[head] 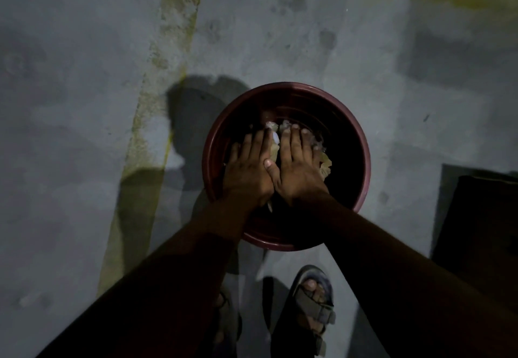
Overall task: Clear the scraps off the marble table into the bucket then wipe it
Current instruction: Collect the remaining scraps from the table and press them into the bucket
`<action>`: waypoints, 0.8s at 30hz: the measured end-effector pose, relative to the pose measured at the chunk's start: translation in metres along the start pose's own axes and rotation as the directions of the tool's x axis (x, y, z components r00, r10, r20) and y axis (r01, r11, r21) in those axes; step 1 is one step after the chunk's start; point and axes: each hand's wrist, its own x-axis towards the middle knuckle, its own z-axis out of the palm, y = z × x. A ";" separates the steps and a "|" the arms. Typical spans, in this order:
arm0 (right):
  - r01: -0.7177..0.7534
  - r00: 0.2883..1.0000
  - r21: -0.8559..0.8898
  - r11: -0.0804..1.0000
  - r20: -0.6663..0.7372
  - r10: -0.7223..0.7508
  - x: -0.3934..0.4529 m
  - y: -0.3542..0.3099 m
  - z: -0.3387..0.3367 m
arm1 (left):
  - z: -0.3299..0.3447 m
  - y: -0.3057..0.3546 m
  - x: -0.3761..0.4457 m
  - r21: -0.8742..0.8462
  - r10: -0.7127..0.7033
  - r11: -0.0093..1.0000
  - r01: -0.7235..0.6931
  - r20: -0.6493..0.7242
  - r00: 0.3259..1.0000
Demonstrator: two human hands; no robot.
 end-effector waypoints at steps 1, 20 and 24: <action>0.007 1.000 0.004 1.000 -0.001 -0.007 0.007 0.005 0.005 | 0.004 0.002 0.004 0.010 -0.015 1.000 0.014 0.020 1.000; 0.104 0.972 -0.093 0.990 -0.199 -0.121 -0.065 -0.032 -0.082 | -0.090 0.018 -0.046 0.119 0.079 0.991 -0.060 -0.165 0.983; 0.110 0.954 -0.032 0.993 -0.276 -0.114 -0.114 -0.061 -0.130 | -0.153 0.039 -0.089 0.134 0.111 0.987 -0.087 -0.184 0.977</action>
